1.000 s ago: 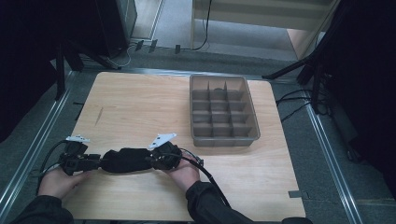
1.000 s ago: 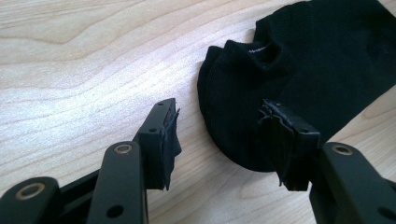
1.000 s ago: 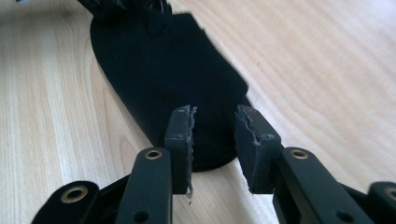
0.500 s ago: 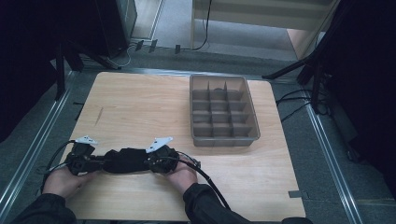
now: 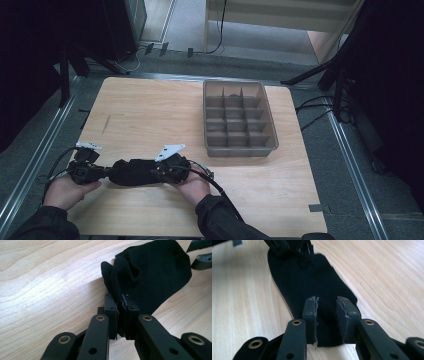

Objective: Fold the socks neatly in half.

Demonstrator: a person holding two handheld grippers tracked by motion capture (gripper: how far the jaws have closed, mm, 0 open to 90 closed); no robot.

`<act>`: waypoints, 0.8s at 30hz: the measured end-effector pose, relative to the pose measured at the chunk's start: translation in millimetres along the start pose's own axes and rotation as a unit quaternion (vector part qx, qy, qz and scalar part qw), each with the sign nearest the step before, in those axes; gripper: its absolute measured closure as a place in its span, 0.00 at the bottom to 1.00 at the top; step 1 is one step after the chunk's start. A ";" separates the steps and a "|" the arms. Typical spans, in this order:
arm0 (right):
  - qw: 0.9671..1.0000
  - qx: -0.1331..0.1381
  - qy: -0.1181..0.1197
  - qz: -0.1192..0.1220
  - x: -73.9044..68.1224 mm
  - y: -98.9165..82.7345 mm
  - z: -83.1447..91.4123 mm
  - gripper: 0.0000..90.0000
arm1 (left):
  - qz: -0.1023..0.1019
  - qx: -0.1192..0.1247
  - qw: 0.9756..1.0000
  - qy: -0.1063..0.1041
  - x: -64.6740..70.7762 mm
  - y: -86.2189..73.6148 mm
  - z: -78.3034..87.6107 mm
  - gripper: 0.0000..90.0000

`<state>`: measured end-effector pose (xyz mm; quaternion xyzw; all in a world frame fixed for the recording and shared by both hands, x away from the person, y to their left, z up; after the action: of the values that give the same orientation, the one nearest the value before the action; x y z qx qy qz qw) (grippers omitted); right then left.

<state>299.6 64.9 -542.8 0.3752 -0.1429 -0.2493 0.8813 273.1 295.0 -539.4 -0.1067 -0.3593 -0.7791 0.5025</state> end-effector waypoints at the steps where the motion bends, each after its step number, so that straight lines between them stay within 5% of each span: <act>1: 1.000 0.002 0.004 0.000 -0.6 2.5 -0.2 0.77 | -0.003 0.002 1.000 0.000 1.5 0.9 1.6 0.93; 18: 0.996 0.042 0.042 0.065 -32.9 42.5 -19.5 0.87 | 0.011 0.006 0.999 -0.053 15.6 4.6 12.7 0.93; 24: 0.997 0.008 0.012 0.072 -35.1 33.1 -41.4 0.86 | -0.002 -0.002 0.997 -0.071 21.5 4.6 10.6 0.94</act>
<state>299.5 128.2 -548.9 0.3738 -0.1606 -0.1794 0.8957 264.8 285.8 -518.3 -0.1624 -0.3931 -0.7709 0.4741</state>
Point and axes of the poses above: each handheld gripper's, and its own axes: z roughly backward along the jaws, y roughly out of its top, x roughly to its right, the point moved 4 cm from there along -z, roughly forward along the jaws, and after that the axes turned 14 degrees about -y, right-handed, at the moved point
